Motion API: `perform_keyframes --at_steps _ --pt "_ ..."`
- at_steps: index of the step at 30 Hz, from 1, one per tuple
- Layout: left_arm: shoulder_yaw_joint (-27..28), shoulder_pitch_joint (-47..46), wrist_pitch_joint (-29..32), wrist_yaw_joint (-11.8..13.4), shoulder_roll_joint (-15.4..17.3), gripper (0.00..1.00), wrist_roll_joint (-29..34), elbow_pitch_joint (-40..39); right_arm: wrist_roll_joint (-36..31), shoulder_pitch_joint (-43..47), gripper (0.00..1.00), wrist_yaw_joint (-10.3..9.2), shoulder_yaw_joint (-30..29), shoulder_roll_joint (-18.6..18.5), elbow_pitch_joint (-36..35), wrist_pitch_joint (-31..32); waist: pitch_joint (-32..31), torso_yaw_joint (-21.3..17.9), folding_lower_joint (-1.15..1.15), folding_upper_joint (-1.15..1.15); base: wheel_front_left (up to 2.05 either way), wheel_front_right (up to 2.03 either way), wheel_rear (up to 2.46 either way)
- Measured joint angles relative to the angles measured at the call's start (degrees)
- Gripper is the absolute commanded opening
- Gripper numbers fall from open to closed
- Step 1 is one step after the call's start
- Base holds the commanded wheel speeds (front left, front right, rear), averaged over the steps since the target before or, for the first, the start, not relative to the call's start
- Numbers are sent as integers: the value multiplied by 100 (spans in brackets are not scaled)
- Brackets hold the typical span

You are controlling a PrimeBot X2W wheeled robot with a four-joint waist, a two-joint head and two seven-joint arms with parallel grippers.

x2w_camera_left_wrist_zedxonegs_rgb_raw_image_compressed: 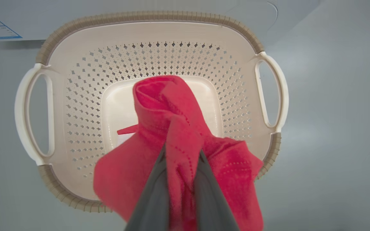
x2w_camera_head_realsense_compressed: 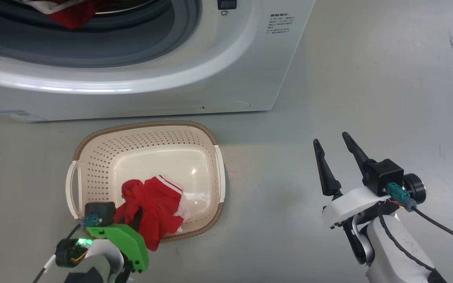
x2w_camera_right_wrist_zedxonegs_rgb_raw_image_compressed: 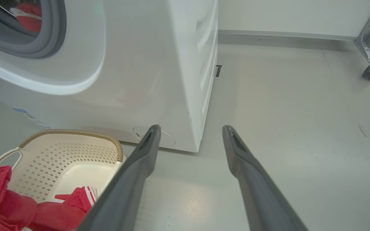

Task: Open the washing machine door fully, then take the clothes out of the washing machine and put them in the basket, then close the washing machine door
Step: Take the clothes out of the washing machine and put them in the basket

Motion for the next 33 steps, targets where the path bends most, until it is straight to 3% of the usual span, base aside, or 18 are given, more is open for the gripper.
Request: perform_keyframes --at_steps 13,26,27,28,33 --pt "296 -935 -135 -1 4 0 -90 47 -92 -235 100 -7 -20 0 -242 0 670 -134 0 0 0 0 0" --pt "389 -1246 -253 -1 93 0 -90 316 -199 -603 100 -24 -62 1 -443 0 1336 -375 0 0 0 0 0" --pt "419 -1263 -260 0 83 41 -113 335 -199 -612 100 -65 -120 0 -452 0 1395 -404 1 0 0 0 0" --pt "420 -1281 -279 0 82 100 -125 349 -199 -616 100 -65 -145 -1 -453 0 1416 -413 1 0 0 0 0" --pt "412 -1313 -302 -1 69 100 -134 488 -199 -618 100 -67 -207 0 -452 0 1383 -394 1 0 0 0 0"
